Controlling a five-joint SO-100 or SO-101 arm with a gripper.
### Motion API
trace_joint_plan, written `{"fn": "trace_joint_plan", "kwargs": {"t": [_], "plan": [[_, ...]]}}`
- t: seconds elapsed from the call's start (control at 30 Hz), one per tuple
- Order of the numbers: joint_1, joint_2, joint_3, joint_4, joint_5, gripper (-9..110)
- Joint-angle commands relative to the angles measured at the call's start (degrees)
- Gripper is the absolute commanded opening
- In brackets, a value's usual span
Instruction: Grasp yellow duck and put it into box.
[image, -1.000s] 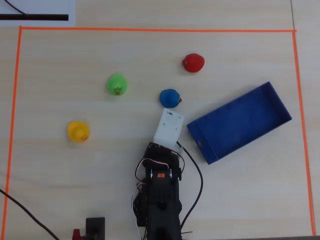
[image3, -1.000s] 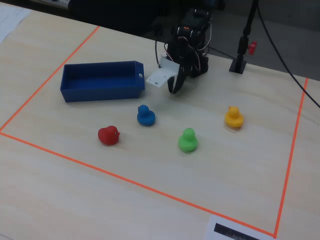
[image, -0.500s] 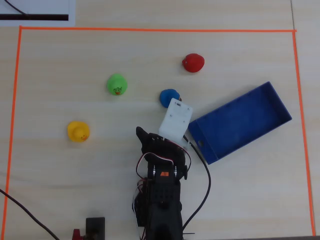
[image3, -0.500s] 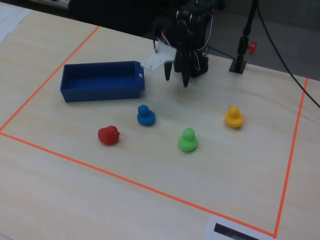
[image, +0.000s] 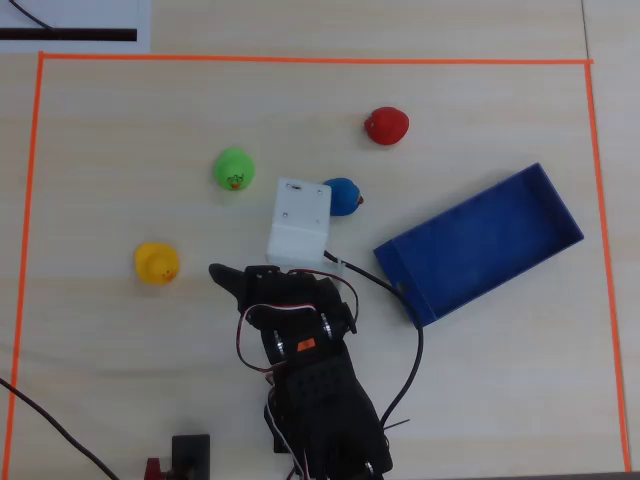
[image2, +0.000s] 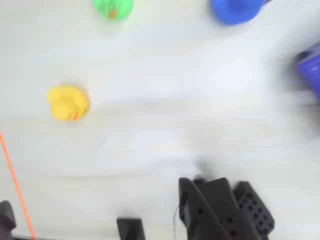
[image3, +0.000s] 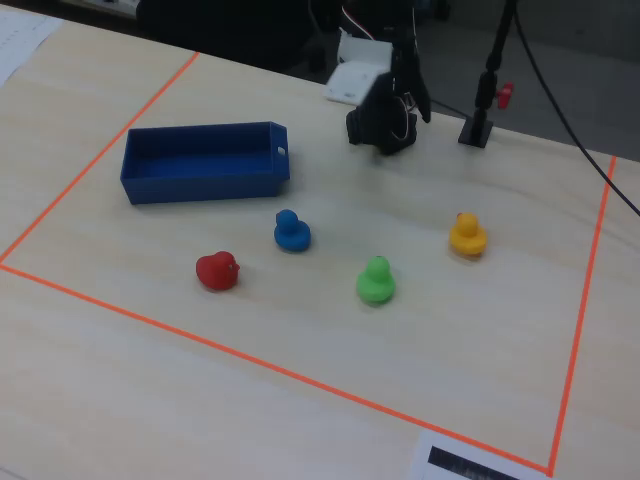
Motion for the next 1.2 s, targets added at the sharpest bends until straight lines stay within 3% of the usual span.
{"fn": "trace_joint_plan", "kwargs": {"t": [0.0,0.43,1.17], "plan": [[-9.2,-3.3,0.0,-1.8,4.1,44],[-26.0,-22.7,5.2,-21.4,14.1,45],[-25.8,-40.0,11.0,-47.1,17.3,45]]}}
